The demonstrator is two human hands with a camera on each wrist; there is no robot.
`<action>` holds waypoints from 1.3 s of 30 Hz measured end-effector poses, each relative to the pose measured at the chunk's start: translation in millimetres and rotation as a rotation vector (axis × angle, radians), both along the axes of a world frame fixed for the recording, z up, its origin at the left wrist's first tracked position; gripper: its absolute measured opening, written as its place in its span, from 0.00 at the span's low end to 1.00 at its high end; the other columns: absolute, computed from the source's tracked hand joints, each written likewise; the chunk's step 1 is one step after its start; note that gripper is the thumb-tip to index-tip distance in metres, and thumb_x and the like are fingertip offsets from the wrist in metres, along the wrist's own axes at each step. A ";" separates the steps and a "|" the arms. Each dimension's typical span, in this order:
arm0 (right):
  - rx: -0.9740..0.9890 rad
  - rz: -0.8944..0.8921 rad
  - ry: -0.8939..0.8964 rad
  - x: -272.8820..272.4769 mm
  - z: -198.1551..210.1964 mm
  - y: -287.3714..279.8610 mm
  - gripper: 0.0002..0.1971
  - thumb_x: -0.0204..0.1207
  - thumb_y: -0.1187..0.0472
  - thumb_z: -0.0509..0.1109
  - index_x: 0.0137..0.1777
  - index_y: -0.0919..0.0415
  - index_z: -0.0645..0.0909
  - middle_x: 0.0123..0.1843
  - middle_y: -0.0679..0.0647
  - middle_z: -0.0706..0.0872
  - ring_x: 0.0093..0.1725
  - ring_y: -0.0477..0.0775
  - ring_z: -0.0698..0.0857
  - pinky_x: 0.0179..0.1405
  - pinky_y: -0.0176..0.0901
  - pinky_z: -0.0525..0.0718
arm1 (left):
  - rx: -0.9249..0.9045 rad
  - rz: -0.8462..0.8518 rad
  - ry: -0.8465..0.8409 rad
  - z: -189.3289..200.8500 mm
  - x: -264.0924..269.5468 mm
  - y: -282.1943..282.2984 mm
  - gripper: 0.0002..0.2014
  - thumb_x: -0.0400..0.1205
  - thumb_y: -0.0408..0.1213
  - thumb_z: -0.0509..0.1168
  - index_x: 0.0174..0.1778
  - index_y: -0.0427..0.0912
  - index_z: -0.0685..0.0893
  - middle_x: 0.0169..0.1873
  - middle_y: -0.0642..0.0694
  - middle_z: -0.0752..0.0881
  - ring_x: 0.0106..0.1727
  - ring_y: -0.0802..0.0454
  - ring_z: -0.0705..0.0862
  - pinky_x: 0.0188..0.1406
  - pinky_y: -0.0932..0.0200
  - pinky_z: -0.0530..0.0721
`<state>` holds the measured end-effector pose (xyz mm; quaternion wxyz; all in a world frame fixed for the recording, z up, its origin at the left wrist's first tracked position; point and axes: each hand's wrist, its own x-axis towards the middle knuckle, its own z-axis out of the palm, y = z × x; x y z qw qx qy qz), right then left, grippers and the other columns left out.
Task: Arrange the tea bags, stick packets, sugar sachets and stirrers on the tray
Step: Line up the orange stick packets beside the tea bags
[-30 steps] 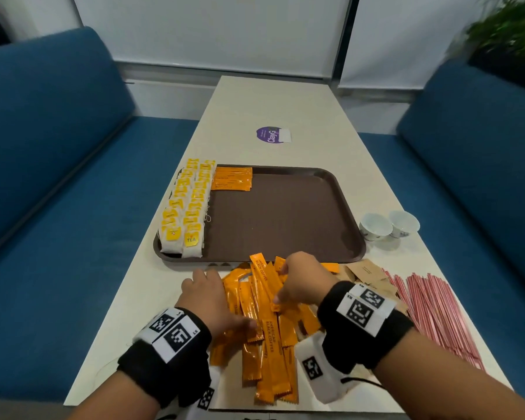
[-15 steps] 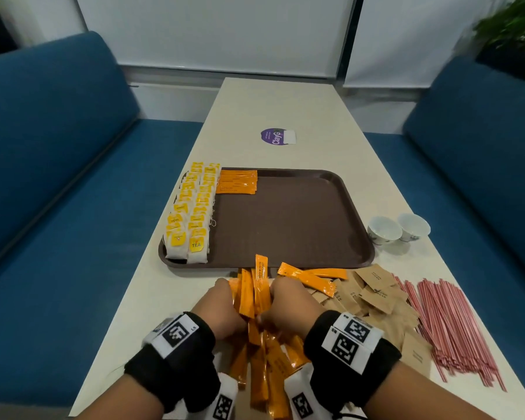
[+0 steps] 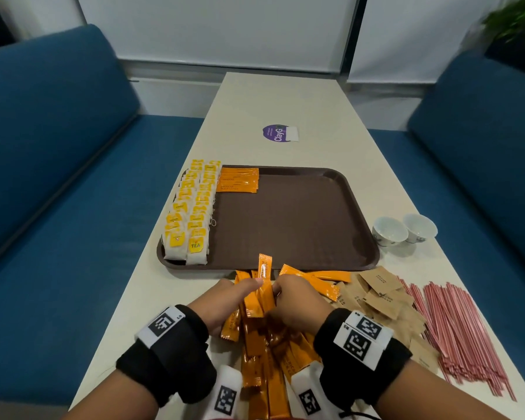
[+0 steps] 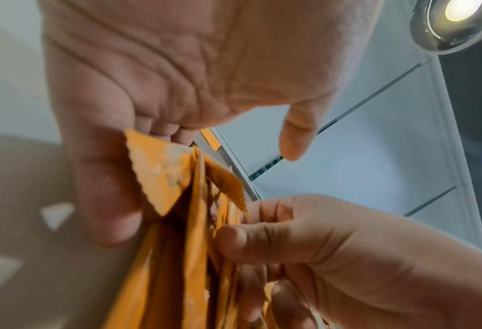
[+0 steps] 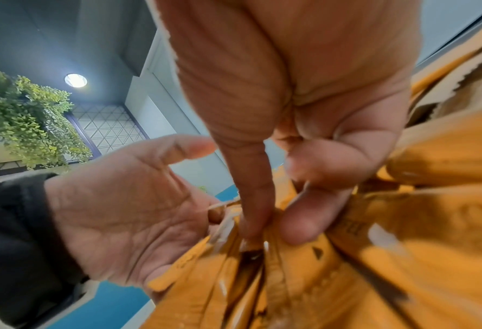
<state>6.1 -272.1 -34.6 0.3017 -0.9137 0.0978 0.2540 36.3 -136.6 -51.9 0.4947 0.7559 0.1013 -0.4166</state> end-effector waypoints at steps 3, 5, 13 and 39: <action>0.020 0.015 0.012 1.9 3.4 0.0 0.01 0.77 0.65 0.69 0.44 0.61 0.81 0.33 0.52 0.79 0.29 0.46 0.79 0.28 0.32 0.80 | 0.115 -0.100 -0.214 2.3 -4.4 -5.7 0.34 0.78 0.65 0.57 0.66 0.38 0.77 0.67 0.38 0.80 0.63 0.46 0.79 0.65 0.49 0.76; 0.072 0.010 0.028 2.1 5.5 0.6 0.05 0.78 0.65 0.68 0.53 0.63 0.82 0.37 0.55 0.83 0.29 0.48 0.81 0.28 0.35 0.83 | 0.106 -0.156 -0.320 -0.3 -5.6 -8.2 0.16 0.84 0.49 0.58 0.48 0.40 0.82 0.48 0.39 0.84 0.47 0.49 0.80 0.49 0.57 0.77; 0.213 -0.003 0.065 -1.2 6.0 -1.2 0.07 0.80 0.65 0.67 0.57 0.61 0.78 0.41 0.60 0.86 0.32 0.53 0.84 0.35 0.42 0.87 | 0.139 -0.104 -0.332 -7.5 -7.3 -0.1 0.11 0.78 0.43 0.69 0.44 0.38 0.80 0.34 0.40 0.83 0.32 0.47 0.82 0.28 0.58 0.82; 0.118 0.110 -0.118 -6.6 21.2 -12.3 0.19 0.77 0.65 0.71 0.67 0.58 0.79 0.55 0.57 0.88 0.55 0.53 0.87 0.59 0.43 0.85 | 0.100 0.043 -0.300 8.9 -15.0 -6.0 0.08 0.76 0.36 0.68 0.32 0.40 0.79 0.31 0.42 0.80 0.36 0.48 0.79 0.40 0.54 0.77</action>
